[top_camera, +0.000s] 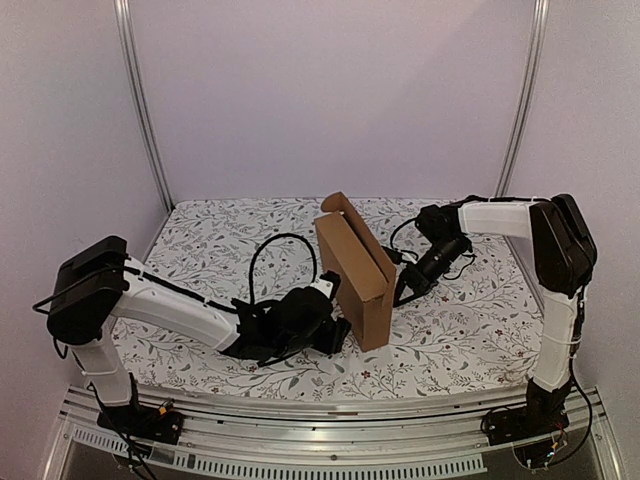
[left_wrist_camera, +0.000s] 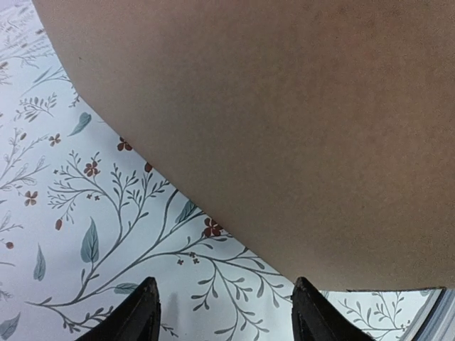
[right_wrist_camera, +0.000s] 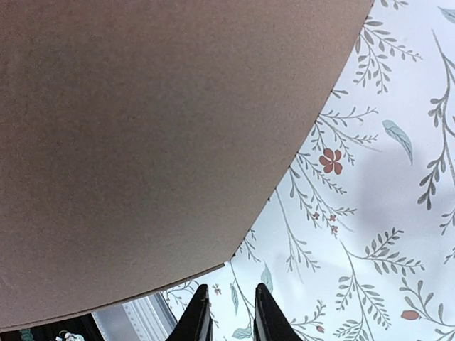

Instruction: Fold the paper box

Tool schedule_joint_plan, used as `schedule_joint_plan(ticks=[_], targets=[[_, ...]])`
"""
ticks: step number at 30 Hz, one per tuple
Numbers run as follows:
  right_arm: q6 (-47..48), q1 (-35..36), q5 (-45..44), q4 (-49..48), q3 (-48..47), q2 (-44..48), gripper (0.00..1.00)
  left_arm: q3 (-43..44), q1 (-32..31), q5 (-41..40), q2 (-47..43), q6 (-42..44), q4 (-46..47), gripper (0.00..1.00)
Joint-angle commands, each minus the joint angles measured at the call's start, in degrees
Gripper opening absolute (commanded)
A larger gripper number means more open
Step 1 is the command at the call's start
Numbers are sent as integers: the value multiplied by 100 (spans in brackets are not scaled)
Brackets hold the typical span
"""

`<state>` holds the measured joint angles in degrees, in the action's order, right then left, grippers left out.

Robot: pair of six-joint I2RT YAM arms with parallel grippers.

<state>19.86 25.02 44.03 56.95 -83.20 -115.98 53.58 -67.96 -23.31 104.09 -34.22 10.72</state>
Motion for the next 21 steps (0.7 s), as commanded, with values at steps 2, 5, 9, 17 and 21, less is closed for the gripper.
schedule_joint_plan(ticks=[2,5,9,17,21], targets=[[93,23,-105,-21,-142,85,21,-63,-162,-276,-202,98,-182,63],[197,29,-240,157,-189,130,23,-58,-210,-364,-293,131,-320,63],[631,-37,-536,474,-197,450,29,-76,-296,-693,-911,645,-851,64],[2072,-282,-857,1458,-215,1544,52,259,909,744,-2357,3009,-1290,90],[2816,-141,-812,2025,-322,2314,67,1193,1868,1479,-1871,3562,-1693,94]])
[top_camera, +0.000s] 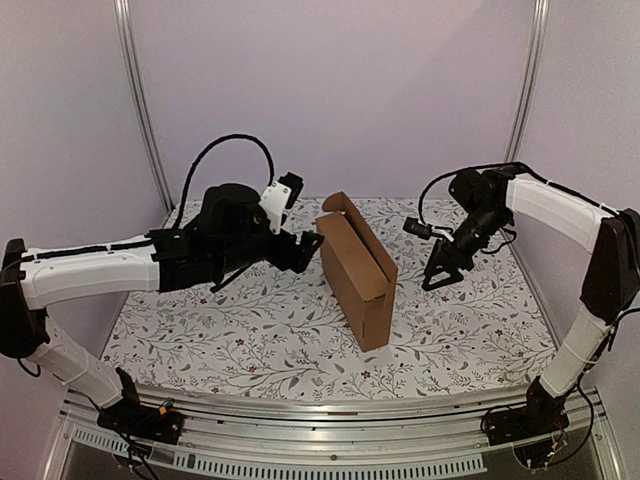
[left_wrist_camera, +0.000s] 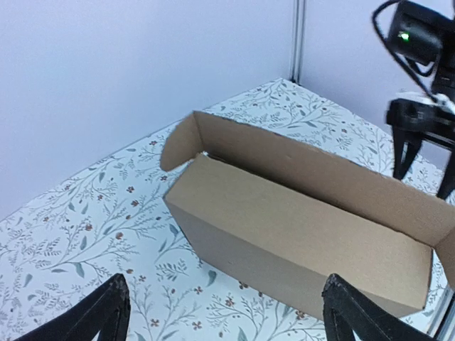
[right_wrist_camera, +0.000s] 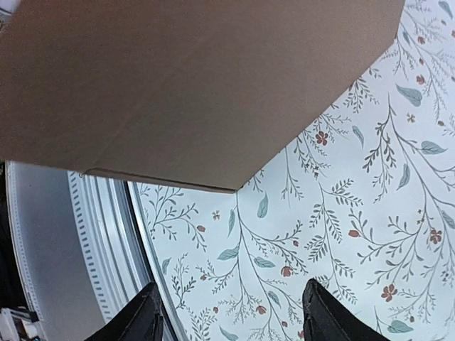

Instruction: Fold the paper box

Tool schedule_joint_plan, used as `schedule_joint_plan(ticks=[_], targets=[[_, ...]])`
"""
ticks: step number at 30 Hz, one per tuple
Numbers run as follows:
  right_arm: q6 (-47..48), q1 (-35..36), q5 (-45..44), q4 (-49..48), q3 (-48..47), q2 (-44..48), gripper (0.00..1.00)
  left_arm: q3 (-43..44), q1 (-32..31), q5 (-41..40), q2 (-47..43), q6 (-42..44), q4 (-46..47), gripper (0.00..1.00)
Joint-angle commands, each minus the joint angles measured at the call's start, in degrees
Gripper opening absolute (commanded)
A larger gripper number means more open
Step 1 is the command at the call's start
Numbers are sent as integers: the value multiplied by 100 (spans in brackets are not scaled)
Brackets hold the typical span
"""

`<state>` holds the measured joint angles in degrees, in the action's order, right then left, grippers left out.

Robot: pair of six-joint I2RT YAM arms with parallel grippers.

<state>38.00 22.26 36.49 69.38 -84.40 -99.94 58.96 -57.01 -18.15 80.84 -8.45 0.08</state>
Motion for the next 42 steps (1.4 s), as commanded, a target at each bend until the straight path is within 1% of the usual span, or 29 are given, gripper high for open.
schedule_joint_plan(ticks=[1,4,7,9,12,14,18,21,22,24,27,29,30,34,38,42], targets=[[1099,247,-55,817,-200,850,70,942,974,1189,649,1065,-726,94],[1073,605,-36,616,-90,1351,74,1690,1424,1737,1199,1271,-909,94],[677,843,-106,279,-8,1648,75,2515,1727,2285,1756,1404,-1228,92],[435,946,-246,146,-17,1662,75,2964,1836,2495,2102,1572,-1502,90],[312,1032,-292,133,-13,1557,76,3385,1918,2826,2481,1758,-1713,88],[281,1109,-341,77,88,1516,76,3645,1937,2879,2726,1882,-1824,88],[110,1300,-855,-326,341,1506,76,4211,2030,3122,3262,1937,-2050,88],[-85,1302,-962,-413,401,1422,75,4715,2092,3486,3775,1977,-2183,86],[-102,1301,-896,-408,413,1404,75,4948,2117,3602,3943,2011,-2311,84],[-100,1313,-740,-394,452,1413,75,5411,2162,3887,4286,2064,-2674,77],[-100,1324,-653,-411,583,1474,75,5837,2226,4130,4548,2021,-2936,63],[-108,1341,-624,-461,713,1520,75,5830,2246,4231,4518,1926,-2916,55],[-108,1355,-599,-485,749,1528,75,5802,2247,4245,4468,1873,-2886,53],[-108,1557,-770,-565,825,1439,75,5703,2247,4289,4217,1693,-2842,44],[-255,1572,-631,-698,721,1269,73,5717,2247,4260,4073,1600,-2972,37],[-442,1571,-536,-707,479,1077,72,5814,2247,4337,4062,1551,-3293,21]])
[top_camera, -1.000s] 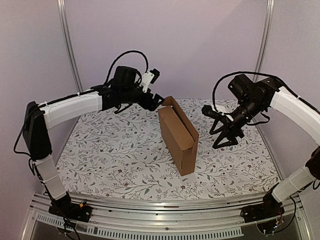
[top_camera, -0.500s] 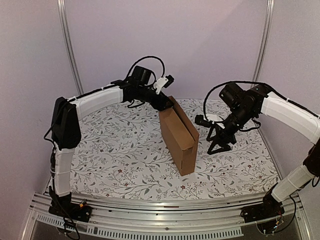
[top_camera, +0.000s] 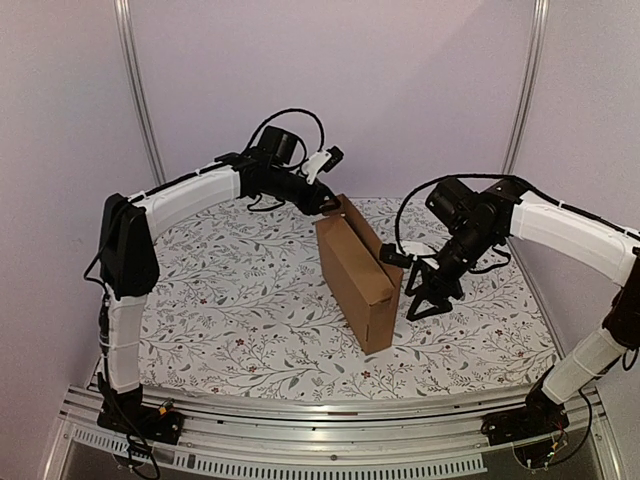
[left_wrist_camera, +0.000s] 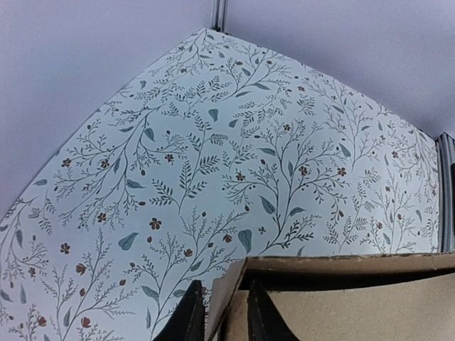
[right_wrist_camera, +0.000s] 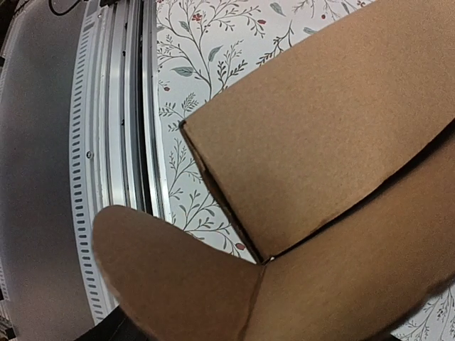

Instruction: Fold the paper box

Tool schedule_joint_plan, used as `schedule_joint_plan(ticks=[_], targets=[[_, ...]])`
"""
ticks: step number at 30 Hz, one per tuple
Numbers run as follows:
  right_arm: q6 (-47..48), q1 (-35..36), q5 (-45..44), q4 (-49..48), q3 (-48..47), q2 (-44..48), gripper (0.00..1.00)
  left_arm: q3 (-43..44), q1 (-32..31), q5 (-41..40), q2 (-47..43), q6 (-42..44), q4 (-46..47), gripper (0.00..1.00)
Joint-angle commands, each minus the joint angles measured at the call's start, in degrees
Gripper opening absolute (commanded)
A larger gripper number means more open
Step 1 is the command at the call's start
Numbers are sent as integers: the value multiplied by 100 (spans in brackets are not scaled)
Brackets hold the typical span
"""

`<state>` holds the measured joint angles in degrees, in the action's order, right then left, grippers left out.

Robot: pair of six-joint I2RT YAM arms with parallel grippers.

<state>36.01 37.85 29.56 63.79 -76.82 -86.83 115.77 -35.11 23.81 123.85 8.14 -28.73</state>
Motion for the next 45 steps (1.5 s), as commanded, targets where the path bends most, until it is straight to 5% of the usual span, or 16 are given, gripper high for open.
schedule_joint_plan(ticks=[1,8,22,39,45], targets=[[-256,11,159,-142,-340,-270,71,135,57,148,-239,-137,-460,19],[-358,14,242,-62,-647,-515,70,301,57,-156,-269,-348,-962,7],[11,18,513,199,-567,-567,70,2098,57,-220,235,-908,-2756,0],[17,13,740,246,-638,-660,70,1063,6,-553,-21,-873,-2796,1],[90,14,900,305,-782,-619,59,599,-13,-599,-205,-842,-2656,1]])
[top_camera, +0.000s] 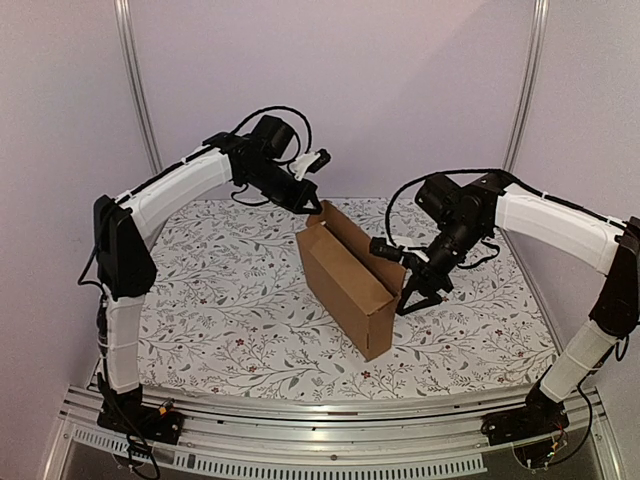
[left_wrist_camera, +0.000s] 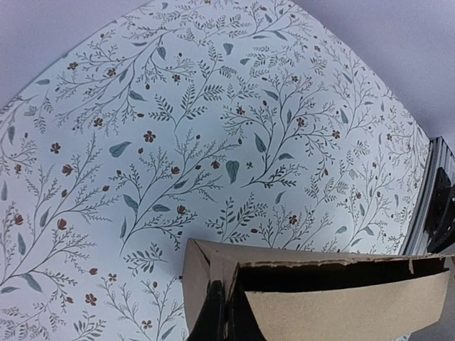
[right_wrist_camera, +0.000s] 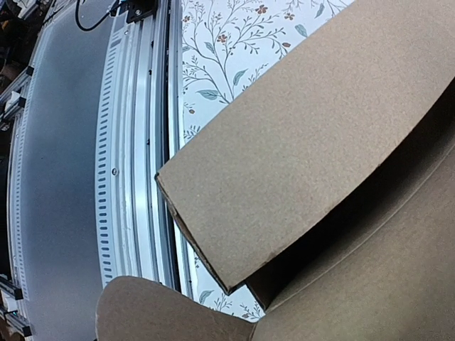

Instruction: Fold the paper box

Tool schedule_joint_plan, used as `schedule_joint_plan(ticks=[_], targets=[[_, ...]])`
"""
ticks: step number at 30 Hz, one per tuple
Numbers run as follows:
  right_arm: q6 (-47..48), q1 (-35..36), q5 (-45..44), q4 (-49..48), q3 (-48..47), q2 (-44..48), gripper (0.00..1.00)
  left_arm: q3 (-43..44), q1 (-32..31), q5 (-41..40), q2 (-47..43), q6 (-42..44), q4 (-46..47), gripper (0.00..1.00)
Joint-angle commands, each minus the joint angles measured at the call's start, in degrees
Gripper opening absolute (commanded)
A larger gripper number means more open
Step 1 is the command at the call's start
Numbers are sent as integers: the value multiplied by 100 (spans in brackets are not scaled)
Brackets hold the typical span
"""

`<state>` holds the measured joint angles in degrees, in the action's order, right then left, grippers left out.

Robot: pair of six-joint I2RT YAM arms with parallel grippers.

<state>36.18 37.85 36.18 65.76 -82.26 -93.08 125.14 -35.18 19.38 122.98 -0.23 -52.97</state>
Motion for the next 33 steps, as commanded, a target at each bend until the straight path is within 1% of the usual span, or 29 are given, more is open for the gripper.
schedule_joint_plan(ticks=[1,3,5,9,11,18,24,30,33], targets=[[66,16,240,113,-269,15,57,-378,-13,-172,-133,11,-231,1],[43,18,228,109,-318,31,53,-444,-15,-259,-168,14,-234,1],[-27,8,199,69,-350,55,48,-489,-15,-337,-190,192,-231,1],[-148,12,181,15,-386,40,37,-471,-15,-317,-196,242,-232,1],[-185,10,197,6,-402,12,34,-450,-15,-319,-196,245,-236,1],[-295,9,254,31,-571,-52,32,-468,-15,-349,-196,269,-246,0],[-584,18,243,119,-732,-237,31,-502,-15,-303,-176,244,-242,0],[-682,13,250,201,-756,-282,33,-557,-15,-351,-242,242,-238,0],[-437,20,358,351,-744,-252,35,-651,-11,-332,-282,251,-177,0]])
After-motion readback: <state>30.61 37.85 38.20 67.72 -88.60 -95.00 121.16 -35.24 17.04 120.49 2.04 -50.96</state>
